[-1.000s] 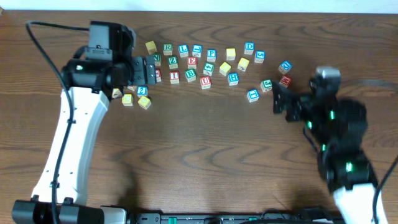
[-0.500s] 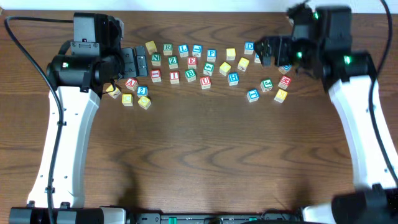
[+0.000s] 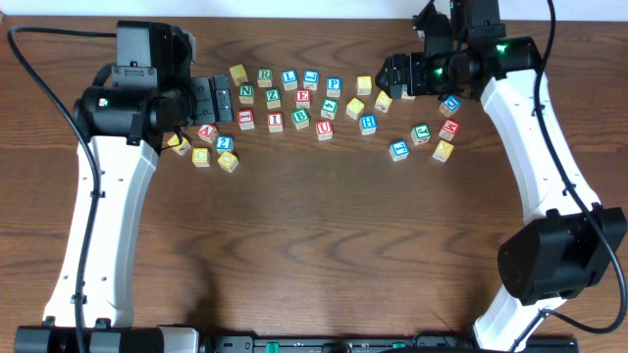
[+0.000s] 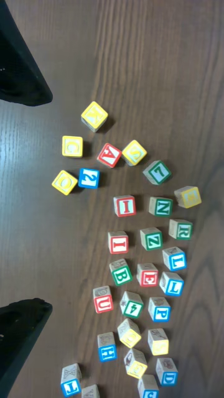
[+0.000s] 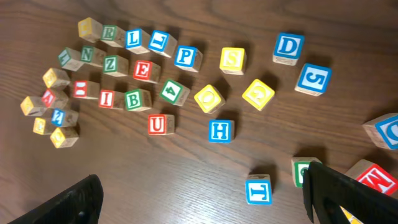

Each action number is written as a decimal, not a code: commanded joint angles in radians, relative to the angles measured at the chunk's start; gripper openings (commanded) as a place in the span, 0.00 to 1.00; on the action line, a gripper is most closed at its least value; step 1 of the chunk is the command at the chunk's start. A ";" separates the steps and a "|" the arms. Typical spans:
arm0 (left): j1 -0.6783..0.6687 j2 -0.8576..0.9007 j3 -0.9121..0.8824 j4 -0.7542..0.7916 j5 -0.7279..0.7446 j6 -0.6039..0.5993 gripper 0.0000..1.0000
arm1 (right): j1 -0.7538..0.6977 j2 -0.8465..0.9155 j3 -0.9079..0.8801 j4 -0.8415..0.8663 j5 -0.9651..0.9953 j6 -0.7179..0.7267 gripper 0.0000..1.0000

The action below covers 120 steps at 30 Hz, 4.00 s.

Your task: Spell out NEURIPS

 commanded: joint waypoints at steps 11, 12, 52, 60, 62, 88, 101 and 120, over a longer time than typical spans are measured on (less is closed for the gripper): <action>0.003 0.066 0.016 0.002 -0.005 -0.040 0.98 | 0.007 0.001 0.015 0.003 0.008 -0.016 0.99; 0.003 0.074 0.016 0.005 -0.005 -0.040 0.98 | 0.007 0.001 0.015 0.002 0.008 -0.016 0.99; 0.001 0.196 0.016 0.103 0.029 -0.054 0.98 | 0.013 0.003 0.008 -0.006 0.026 0.006 0.99; 0.002 0.196 0.016 0.120 0.029 -0.055 0.98 | 0.013 0.003 0.008 -0.005 0.031 0.006 0.99; 0.002 0.196 0.018 0.120 0.028 -0.055 0.98 | 0.013 0.003 0.008 -0.006 0.031 0.006 0.99; -0.017 0.203 0.210 0.101 0.011 -0.074 1.00 | 0.013 0.003 0.008 -0.023 0.030 0.006 0.99; -0.101 0.297 0.208 0.069 -0.039 -0.111 0.97 | 0.011 0.003 0.008 -0.111 0.313 0.217 0.99; -0.191 0.394 0.207 0.131 -0.040 -0.247 0.97 | 0.011 0.003 0.008 -0.144 0.457 0.254 0.99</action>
